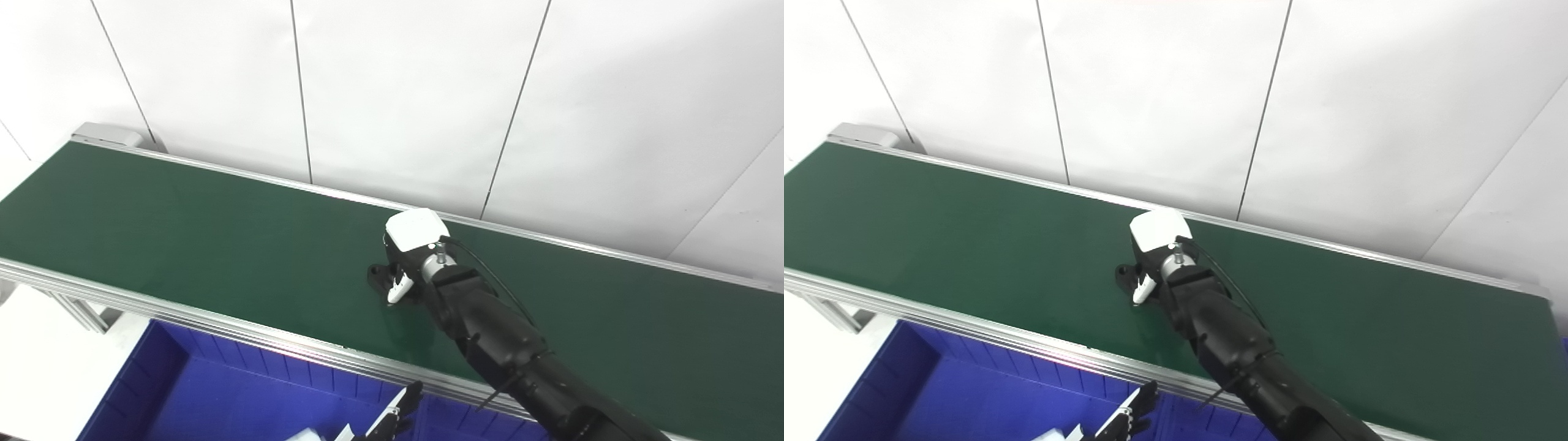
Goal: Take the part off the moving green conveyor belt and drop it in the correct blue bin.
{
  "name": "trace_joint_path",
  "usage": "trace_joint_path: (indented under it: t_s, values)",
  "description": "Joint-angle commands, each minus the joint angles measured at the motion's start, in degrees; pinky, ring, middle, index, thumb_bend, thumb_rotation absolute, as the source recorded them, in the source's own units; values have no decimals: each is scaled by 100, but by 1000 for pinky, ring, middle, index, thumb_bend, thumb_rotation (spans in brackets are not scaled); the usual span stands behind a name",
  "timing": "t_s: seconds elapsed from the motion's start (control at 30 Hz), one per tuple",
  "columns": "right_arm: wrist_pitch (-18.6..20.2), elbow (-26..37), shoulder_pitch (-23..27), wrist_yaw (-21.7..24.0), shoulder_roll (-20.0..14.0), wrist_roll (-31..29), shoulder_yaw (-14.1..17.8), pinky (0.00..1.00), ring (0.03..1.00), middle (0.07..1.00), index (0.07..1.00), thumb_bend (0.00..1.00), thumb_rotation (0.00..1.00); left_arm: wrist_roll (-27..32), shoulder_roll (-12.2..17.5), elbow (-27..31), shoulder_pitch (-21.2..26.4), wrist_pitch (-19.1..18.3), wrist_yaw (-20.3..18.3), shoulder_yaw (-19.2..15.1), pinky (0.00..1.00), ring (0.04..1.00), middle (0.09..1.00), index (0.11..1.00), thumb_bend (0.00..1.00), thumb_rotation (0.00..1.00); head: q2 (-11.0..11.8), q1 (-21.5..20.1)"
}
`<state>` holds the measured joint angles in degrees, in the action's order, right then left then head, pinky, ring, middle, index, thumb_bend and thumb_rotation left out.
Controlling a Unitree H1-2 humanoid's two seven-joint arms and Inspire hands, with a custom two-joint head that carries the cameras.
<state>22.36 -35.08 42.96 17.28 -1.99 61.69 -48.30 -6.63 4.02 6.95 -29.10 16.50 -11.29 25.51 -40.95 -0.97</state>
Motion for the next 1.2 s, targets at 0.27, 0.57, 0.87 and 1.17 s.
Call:
trace_joint_path:
  t_s: [0.27, 0.57, 0.87, 1.17]
  values:
    - [364, 57, -231, 741, -409, 232, -49, 106, 177, 469, 489, 531, 0, 161, 38, 238, -30, 78, -49, 5, 975, 1000, 1000, 1000, 922, 865, 10, -79]
    - [435, 1640, -587, 810, -702, 303, 494, 160, 241, 471, 489, 529, 0, 318, 54, 357, -49, -203, -94, -1, 974, 1000, 1000, 1000, 971, 842, -36, -208]
    - [392, 3758, -1359, 1210, -1145, 629, 1165, 175, 260, 472, 486, 528, 0, 448, 128, 433, 27, -382, -128, -77, 1000, 1000, 1000, 1000, 979, 857, -82, -400]
    - [343, 5206, -2333, 1508, -1100, 976, 1636, 183, 270, 473, 487, 528, 0, 596, 230, 429, 91, -388, -198, -217, 1000, 1000, 1000, 1000, 979, 876, -170, -798]
